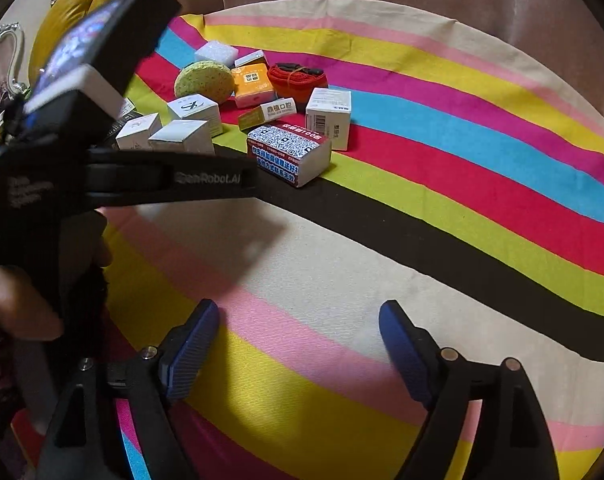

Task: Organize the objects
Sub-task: 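Return both tools to the table and grasp a white cube box with the left tool, then grasp the blue-and-red QR-code box with the right tool while the left tool holds its cube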

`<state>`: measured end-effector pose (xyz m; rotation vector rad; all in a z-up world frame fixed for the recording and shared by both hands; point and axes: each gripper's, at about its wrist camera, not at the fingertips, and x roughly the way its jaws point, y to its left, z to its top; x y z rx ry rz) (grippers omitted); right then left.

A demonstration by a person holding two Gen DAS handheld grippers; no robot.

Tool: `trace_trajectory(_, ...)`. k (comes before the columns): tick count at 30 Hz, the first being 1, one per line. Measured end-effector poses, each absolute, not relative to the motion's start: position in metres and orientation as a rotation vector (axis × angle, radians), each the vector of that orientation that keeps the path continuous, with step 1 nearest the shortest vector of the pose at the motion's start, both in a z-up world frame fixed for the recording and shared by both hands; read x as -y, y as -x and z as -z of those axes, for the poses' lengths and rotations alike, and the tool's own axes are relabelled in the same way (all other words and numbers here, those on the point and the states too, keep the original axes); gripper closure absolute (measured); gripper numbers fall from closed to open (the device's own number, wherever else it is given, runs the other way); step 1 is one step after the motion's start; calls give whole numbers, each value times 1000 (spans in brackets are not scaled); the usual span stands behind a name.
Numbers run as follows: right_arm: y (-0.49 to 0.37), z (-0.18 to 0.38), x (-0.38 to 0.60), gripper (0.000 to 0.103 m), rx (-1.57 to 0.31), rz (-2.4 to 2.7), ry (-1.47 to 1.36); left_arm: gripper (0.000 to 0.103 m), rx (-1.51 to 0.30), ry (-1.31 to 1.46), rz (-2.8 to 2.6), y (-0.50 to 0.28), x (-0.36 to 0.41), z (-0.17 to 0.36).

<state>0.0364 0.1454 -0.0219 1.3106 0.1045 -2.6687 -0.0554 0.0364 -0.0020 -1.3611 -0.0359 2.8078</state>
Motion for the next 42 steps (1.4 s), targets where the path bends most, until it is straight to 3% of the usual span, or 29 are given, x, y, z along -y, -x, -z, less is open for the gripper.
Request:
trace_trajectory(1,-37,22,-145,19,-103,2668,-1311,58,45,1355,-2800,53,-34,0)
trace_trajectory(9,-36,19,-144,18,-106,2665,-1313,59,-48,1345,-2801,-3,5,-1)
trace_trajectory(14,-36,19,-142,16,-113,2663,-1314,59,83,1287,-2779,-23,34,-2)
trace_trajectory(18,-30,20,-138,8,-148,2612,-1307,59,148,1290,-2783,-25,41,-1)
trace_trajectory(23,12,21,-133,6,-205,2541,-1295,57,46,1318,-2811,-25,30,1)
trace_trajectory(29,81,22,-128,6,-236,2472,-1300,56,50,1325,-2823,-25,32,1)
trace_trajectory(32,103,20,-122,18,-266,2429,-1272,55,49,1329,-2830,-24,32,1)
trace_trajectory(33,104,19,-120,34,-272,2419,-1260,55,48,1330,-2832,-24,32,1)
trace_trajectory(34,103,17,-119,60,-281,2409,-1245,54,48,1331,-2833,-23,32,1)
trace_trajectory(42,55,17,-112,59,-299,2361,-1207,54,53,1333,-2836,-22,33,1)
